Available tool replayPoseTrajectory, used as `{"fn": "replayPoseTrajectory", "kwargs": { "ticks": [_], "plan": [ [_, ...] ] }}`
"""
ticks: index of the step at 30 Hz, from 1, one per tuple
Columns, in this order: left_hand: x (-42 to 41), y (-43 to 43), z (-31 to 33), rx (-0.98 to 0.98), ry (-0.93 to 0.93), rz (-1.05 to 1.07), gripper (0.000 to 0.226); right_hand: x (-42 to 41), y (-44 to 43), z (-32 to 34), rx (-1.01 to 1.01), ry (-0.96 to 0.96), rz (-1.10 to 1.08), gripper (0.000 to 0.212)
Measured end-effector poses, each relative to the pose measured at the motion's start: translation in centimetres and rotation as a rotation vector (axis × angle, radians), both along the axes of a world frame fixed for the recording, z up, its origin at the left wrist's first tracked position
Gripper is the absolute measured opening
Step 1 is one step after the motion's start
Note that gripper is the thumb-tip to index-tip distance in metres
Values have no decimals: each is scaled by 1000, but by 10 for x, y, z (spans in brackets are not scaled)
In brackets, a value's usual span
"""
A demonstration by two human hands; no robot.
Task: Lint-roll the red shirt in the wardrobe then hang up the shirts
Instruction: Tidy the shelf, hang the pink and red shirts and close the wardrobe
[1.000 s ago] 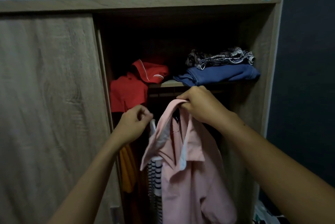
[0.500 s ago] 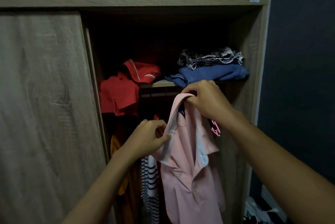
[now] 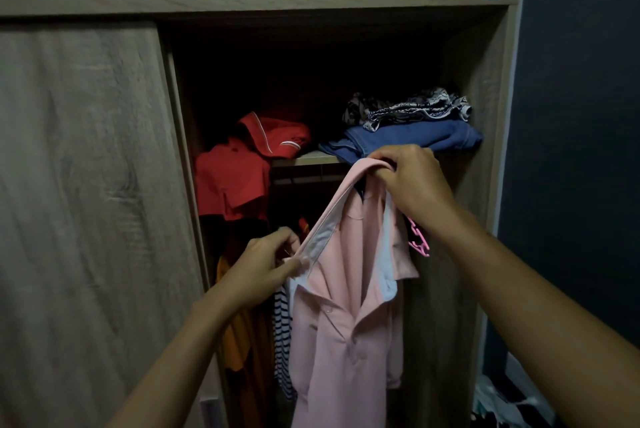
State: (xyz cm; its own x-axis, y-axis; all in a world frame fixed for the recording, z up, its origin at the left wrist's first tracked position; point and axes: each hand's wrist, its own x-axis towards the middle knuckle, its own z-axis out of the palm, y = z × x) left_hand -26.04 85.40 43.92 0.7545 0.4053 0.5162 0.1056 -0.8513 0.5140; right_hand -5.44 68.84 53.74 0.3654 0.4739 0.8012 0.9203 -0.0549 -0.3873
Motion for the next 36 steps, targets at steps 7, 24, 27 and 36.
{"fn": "replayPoseTrajectory", "kwargs": {
  "ticks": [7, 24, 27, 36],
  "plan": [
    [-15, 20, -8, -285, -92, -58, 17, 1, 5, 7, 55, -1, -3, 22],
    [39, -23, 10, 26, -448, 300, 7, 7, 3, -18, -27, -16, -47, 27],
    [41, -24, 18, -3, -557, 349, 7, 23, 6, -44, -89, 10, -104, 26],
    [52, -16, 2, 2, -448, 508, 38, 51, 20, -109, -249, 128, -35, 13]
  ]
}}
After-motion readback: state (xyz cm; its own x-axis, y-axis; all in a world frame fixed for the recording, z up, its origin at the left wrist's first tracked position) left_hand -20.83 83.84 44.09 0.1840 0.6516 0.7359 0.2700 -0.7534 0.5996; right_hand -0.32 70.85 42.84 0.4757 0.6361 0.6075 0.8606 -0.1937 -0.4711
